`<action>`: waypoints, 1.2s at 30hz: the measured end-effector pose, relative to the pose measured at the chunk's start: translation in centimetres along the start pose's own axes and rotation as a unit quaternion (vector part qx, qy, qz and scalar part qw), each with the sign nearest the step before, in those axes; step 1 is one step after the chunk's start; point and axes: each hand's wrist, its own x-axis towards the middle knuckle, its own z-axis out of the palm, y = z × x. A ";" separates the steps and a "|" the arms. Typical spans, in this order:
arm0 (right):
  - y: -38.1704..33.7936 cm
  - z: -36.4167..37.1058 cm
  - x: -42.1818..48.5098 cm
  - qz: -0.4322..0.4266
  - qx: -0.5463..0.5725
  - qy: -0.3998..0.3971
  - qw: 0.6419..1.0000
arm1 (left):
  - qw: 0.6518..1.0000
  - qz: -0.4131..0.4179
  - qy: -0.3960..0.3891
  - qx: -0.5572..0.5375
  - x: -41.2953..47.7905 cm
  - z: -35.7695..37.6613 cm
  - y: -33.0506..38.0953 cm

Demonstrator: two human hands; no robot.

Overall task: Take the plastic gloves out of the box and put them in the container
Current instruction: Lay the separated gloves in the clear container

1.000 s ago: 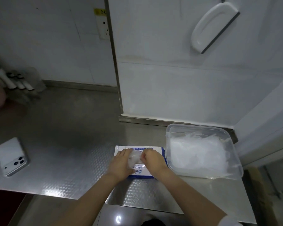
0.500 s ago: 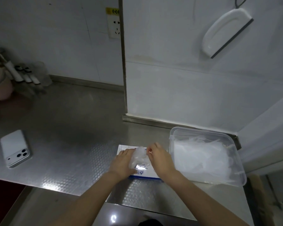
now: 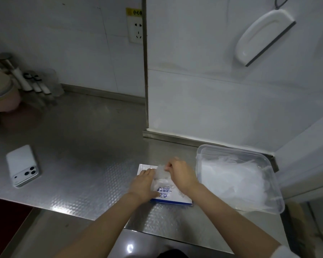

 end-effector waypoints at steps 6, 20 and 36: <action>1.8 -2.2 -0.4 0.040 0.038 0.047 0.997 | 1.000 0.004 -0.001 0.002 0.2 0.1 -0.3; -0.3 3.9 -2.5 -0.092 -0.125 -0.040 0.987 | 0.999 0.022 0.023 -0.014 0.0 0.6 -0.5; 1.9 -1.5 -0.5 0.069 0.067 0.099 0.990 | 1.000 0.012 0.010 -0.007 0.3 0.4 -0.4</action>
